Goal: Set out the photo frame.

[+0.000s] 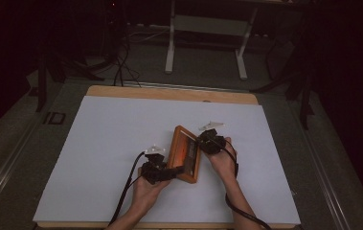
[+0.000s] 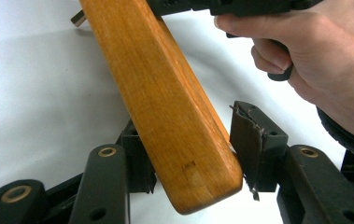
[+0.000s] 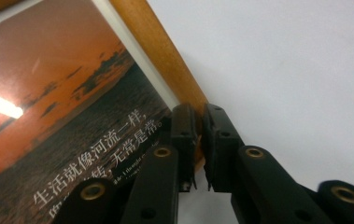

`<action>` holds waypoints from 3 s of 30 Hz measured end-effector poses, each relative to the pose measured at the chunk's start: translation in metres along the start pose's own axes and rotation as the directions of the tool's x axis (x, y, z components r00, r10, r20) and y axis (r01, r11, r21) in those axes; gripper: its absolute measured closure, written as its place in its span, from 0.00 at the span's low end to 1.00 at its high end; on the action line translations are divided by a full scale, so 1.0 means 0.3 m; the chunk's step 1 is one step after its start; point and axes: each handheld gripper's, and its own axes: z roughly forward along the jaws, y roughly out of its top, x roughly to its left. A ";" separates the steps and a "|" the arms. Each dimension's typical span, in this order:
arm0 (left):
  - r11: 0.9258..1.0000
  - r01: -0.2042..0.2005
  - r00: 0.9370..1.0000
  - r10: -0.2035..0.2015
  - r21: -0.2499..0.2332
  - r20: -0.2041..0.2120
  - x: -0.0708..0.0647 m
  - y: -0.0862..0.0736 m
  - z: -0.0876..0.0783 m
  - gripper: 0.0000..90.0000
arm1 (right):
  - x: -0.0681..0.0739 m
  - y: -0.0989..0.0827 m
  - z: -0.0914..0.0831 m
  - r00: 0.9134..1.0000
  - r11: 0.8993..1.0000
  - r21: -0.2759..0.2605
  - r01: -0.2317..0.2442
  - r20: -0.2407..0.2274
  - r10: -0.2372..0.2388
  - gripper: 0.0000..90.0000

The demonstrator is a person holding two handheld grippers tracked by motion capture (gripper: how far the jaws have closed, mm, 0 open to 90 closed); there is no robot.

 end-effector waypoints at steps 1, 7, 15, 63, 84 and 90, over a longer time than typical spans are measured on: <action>1.000 0.002 1.000 -0.002 -0.003 0.000 -0.002 0.000 0.001 0.60 | -0.002 -0.003 -0.005 1.000 1.000 -0.002 -0.001 -0.001 0.001 0.90; 1.000 -0.005 1.000 0.005 -0.022 -0.010 -0.024 0.006 0.010 0.65 | -0.014 -0.026 -0.053 1.000 1.000 -0.013 0.008 0.008 -0.008 0.84; 0.998 -0.053 0.998 0.051 -0.045 -0.038 -0.079 0.026 0.038 0.71 | -0.026 -0.025 -0.146 1.000 0.997 -0.069 0.018 0.004 -0.018 0.81; 0.973 -0.218 0.976 0.217 0.075 0.022 -0.086 0.171 -0.015 0.77 | -0.039 -0.088 -0.315 0.998 0.987 -0.149 0.060 -0.017 -0.063 0.70; 0.872 -0.449 0.894 0.438 0.196 0.097 -0.047 0.253 -0.146 0.77 | 0.021 -0.027 -0.362 0.971 0.954 -0.251 0.163 -0.130 -0.200 0.60; 0.845 -0.499 0.866 0.480 0.190 0.139 -0.040 0.257 -0.168 0.77 | 0.045 -0.006 -0.351 0.935 0.938 -0.252 0.239 -0.200 -0.292 0.46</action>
